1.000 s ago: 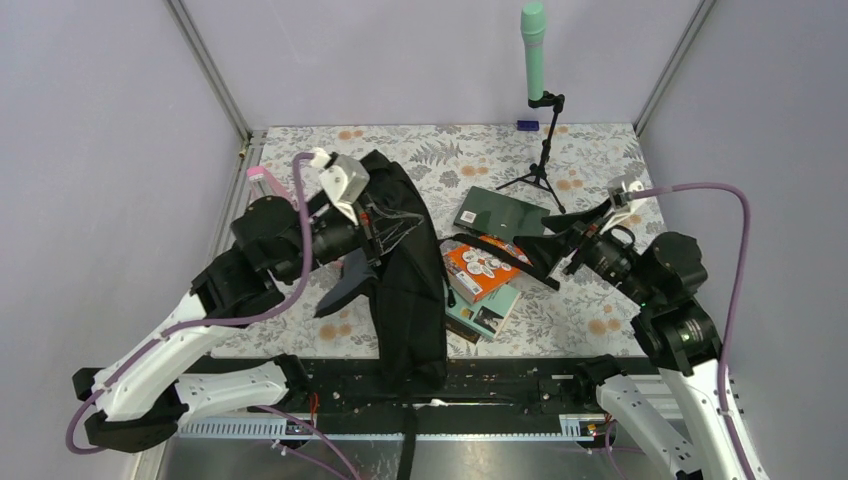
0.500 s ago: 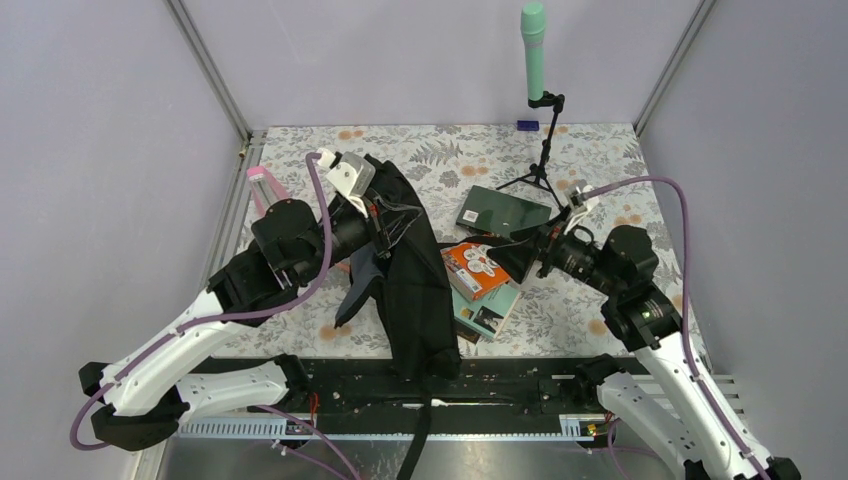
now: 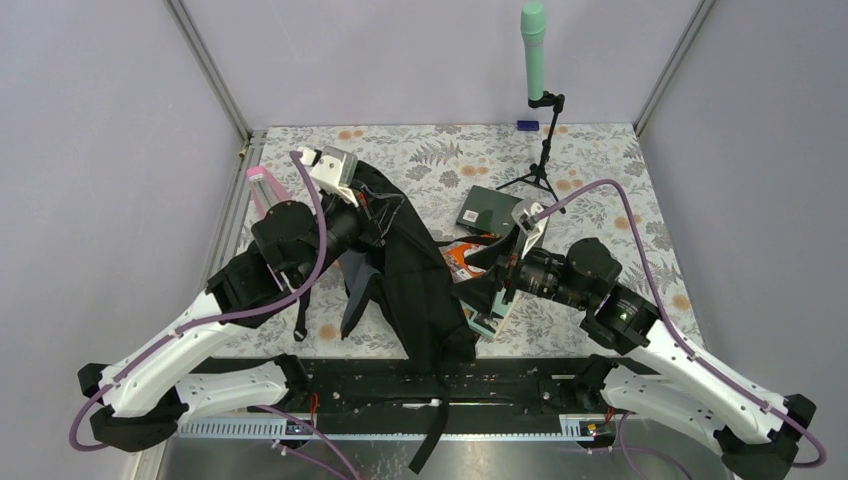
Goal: Pack the student bag
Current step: Adjust the student bag at the center of the board.
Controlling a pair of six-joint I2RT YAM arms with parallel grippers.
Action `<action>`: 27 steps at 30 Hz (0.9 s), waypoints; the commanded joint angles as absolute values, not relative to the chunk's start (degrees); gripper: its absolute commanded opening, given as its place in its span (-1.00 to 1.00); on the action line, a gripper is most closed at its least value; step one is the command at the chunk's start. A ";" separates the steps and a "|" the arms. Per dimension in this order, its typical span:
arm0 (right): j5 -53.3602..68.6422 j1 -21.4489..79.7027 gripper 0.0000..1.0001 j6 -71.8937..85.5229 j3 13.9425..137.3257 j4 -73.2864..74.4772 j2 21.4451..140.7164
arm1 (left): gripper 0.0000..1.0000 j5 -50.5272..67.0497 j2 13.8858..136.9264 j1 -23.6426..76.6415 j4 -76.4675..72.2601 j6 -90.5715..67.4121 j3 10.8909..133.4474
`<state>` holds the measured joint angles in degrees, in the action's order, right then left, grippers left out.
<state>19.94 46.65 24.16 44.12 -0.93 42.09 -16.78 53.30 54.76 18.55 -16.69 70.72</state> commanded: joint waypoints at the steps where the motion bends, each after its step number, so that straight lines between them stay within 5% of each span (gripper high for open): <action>1: 13.21 52.20 0.99 21.30 44.68 -4.15 42.61 | -1.00 -22.63 51.46 54.59 16.52 -16.70 70.65; 10: -0.88 64.63 0.93 16.15 47.23 1.54 50.63 | -1.00 -25.93 49.98 54.55 16.32 -16.18 70.05; 12: -3.19 65.58 0.56 16.45 48.47 3.07 52.26 | -1.00 -27.14 49.48 54.48 16.33 -15.89 69.63; 16: -9.13 65.57 -0.80 14.74 52.99 7.01 52.99 | -1.00 -29.88 47.74 54.25 17.15 -14.60 68.49; 18: -10.92 65.60 -1.00 11.45 57.20 9.59 52.12 | -1.00 -32.29 46.47 54.16 18.46 -13.49 67.21; 22: -16.16 65.57 -1.00 3.89 70.35 21.19 52.85 | -0.99 -35.22 42.96 54.06 21.39 -8.97 64.14; 23: -17.52 65.57 -1.00 2.66 74.13 24.18 53.80 | -0.83 -34.54 41.91 54.10 21.78 -7.37 63.37; 27: -23.44 65.57 -1.00 0.60 88.23 36.34 58.89 | 0.32 -25.33 37.85 54.06 23.42 -1.31 62.51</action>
